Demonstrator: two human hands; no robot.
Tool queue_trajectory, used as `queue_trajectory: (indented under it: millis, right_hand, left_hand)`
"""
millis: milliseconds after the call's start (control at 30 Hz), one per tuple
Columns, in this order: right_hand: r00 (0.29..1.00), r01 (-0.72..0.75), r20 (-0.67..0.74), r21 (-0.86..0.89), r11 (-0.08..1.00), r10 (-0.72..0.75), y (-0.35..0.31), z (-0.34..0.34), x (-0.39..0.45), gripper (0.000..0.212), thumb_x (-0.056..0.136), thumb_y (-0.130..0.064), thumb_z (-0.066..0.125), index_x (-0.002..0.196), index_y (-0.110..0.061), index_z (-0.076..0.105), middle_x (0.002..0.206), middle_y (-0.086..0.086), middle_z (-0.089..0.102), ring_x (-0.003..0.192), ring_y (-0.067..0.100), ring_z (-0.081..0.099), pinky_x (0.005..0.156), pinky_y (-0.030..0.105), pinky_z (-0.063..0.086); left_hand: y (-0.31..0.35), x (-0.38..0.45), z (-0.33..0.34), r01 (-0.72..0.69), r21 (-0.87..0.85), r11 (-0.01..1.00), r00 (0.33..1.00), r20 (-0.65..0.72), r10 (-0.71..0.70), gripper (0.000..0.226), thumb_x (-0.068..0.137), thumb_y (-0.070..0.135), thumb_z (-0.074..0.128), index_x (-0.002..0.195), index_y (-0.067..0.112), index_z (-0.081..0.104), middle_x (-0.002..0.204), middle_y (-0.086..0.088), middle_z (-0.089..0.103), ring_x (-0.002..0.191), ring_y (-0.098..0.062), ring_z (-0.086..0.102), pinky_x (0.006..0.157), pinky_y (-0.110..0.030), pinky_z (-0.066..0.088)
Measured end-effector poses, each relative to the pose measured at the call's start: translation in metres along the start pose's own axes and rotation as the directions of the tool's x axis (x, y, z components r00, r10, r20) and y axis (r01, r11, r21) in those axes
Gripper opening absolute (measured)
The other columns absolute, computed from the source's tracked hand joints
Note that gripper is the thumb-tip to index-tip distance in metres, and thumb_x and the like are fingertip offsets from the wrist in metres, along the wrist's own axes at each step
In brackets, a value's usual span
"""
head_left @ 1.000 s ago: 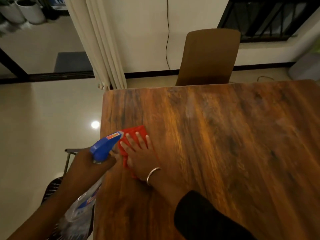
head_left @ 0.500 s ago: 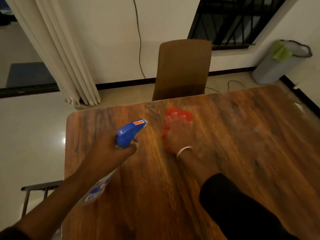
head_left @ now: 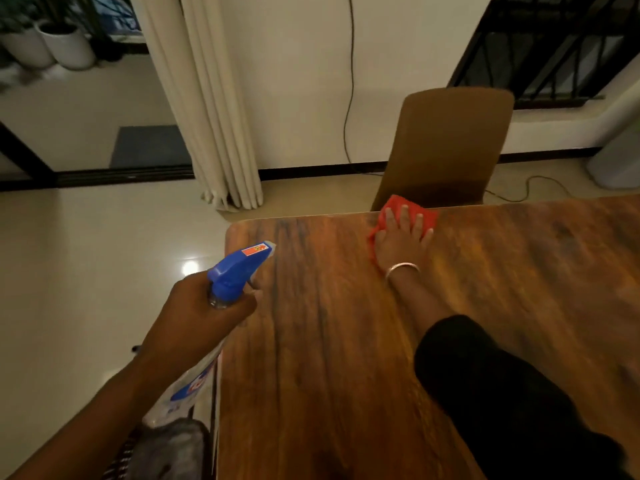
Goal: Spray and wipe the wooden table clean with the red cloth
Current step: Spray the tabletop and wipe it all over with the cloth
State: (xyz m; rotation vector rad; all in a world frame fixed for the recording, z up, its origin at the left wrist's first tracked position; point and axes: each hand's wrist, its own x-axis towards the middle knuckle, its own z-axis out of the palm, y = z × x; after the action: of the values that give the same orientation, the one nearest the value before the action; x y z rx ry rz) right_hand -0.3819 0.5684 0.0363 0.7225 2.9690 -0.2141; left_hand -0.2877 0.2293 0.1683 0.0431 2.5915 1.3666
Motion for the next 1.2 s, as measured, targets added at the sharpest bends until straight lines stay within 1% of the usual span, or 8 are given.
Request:
queue_trajectory:
  millis: [267, 567, 667, 833, 967, 1100, 1167, 1200]
  right_hand:
    - [0.686, 0.721, 0.234, -0.092, 0.687, -0.689, -0.230, 0.044, -0.093, 0.078, 0.105, -0.062, 0.042, 0.169, -0.030, 0.010, 0.178, 0.006, -0.001, 0.163, 0.041, -0.005, 0.129, 0.065, -0.001]
    - [0.697, 0.696, 0.206, 0.035, 0.717, -0.687, -0.200, 0.041, -0.151, 0.075, 0.106, -0.057, 0.044, 0.168, -0.029, 0.011, 0.177, 0.009, 0.009, 0.163, 0.041, 0.002, 0.128, 0.066, 0.007]
    - [0.586, 0.788, 0.109, 0.153, 0.596, -0.803, -0.147, 0.046, -0.215, 0.059, 0.103, -0.039, 0.058, 0.155, -0.029, 0.031, 0.168, 0.008, 0.035, 0.159, 0.041, 0.023, 0.125, 0.068, 0.022]
    - [0.652, 0.753, 0.113, 0.021, 0.658, -0.750, -0.010, 0.043, -0.304, 0.061, 0.101, -0.039, 0.043, 0.161, -0.035, 0.033, 0.177, -0.003, 0.015, 0.164, 0.032, 0.009, 0.130, 0.062, 0.009]
    - [0.626, 0.779, 0.055, -0.100, 0.619, -0.778, 0.088, 0.043, -0.371, 0.055, 0.102, -0.048, 0.053, 0.156, -0.043, 0.045, 0.172, -0.007, 0.030, 0.159, 0.028, 0.030, 0.123, 0.053, 0.037]
    - [0.671, 0.730, 0.160, 0.026, 0.683, -0.724, 0.172, 0.028, -0.408, 0.051, 0.097, -0.047, 0.057, 0.147, -0.047, 0.057, 0.165, -0.010, 0.044, 0.150, 0.024, 0.046, 0.121, 0.053, 0.034]
    - [0.776, 0.567, 0.191, 0.204, 0.798, -0.601, 0.206, 0.007, -0.422, 0.052, 0.088, -0.047, 0.056, 0.139, -0.047, 0.066, 0.156, -0.009, 0.055, 0.140, 0.022, 0.058, 0.121, 0.051, 0.026]
    - [0.820, 0.496, 0.185, 0.239, 0.835, -0.541, 0.218, -0.005, -0.430, 0.050, 0.088, -0.046, 0.053, 0.135, -0.047, 0.069, 0.151, -0.009, 0.060, 0.136, 0.021, 0.062, 0.121, 0.047, 0.021]
  left_hand:
    - [-0.035, -0.023, -0.039, 0.043, 0.011, 0.999, 0.997, -0.068, -0.042, 0.021, 0.085, 0.022, 0.074, 0.080, 0.003, 0.065, 0.062, -0.014, 0.068, 0.059, -0.031, 0.067, 0.068, -0.041, 0.055]
    - [-0.025, -0.049, -0.036, 0.031, -0.045, 0.998, 0.998, -0.054, -0.034, 0.017, 0.086, 0.016, 0.073, 0.075, 0.007, 0.064, 0.056, -0.012, 0.065, 0.054, -0.028, 0.065, 0.061, -0.037, 0.053]
    - [-0.005, -0.065, -0.029, 0.016, -0.094, 0.995, 0.999, -0.046, -0.020, 0.023, 0.088, 0.029, 0.073, 0.080, 0.008, 0.066, 0.059, -0.014, 0.067, 0.053, -0.028, 0.067, 0.059, -0.039, 0.055]
    - [0.047, -0.096, 0.002, 0.040, -0.075, 0.996, 0.999, -0.016, -0.041, 0.013, 0.086, 0.009, 0.073, 0.076, 0.003, 0.066, 0.062, -0.020, 0.067, 0.059, -0.038, 0.066, 0.067, -0.043, 0.054]
    - [0.085, -0.145, 0.048, 0.118, -0.140, 0.983, 0.992, 0.054, -0.111, 0.010, 0.089, 0.008, 0.070, 0.081, 0.005, 0.065, 0.066, -0.021, 0.067, 0.061, -0.038, 0.066, 0.070, -0.050, 0.055]
    - [0.089, -0.189, 0.105, 0.160, -0.042, 0.986, 0.986, -0.041, -0.162, 0.074, 0.100, -0.012, -0.002, 0.146, 0.022, 0.044, 0.149, 0.017, 0.048, 0.139, -0.018, 0.044, 0.121, -0.029, 0.023]
    - [0.115, -0.215, 0.116, 0.008, -0.082, 0.997, 0.999, 0.033, -0.005, 0.044, 0.103, 0.007, 0.041, 0.128, 0.037, 0.062, 0.117, 0.034, 0.065, 0.115, 0.004, 0.058, 0.107, -0.010, 0.032]
    - [0.134, -0.232, 0.120, 0.031, -0.148, 0.989, 0.990, 0.138, -0.011, 0.018, 0.093, 0.022, 0.063, 0.104, 0.033, 0.072, 0.089, 0.012, 0.076, 0.086, -0.007, 0.070, 0.090, -0.017, 0.052]
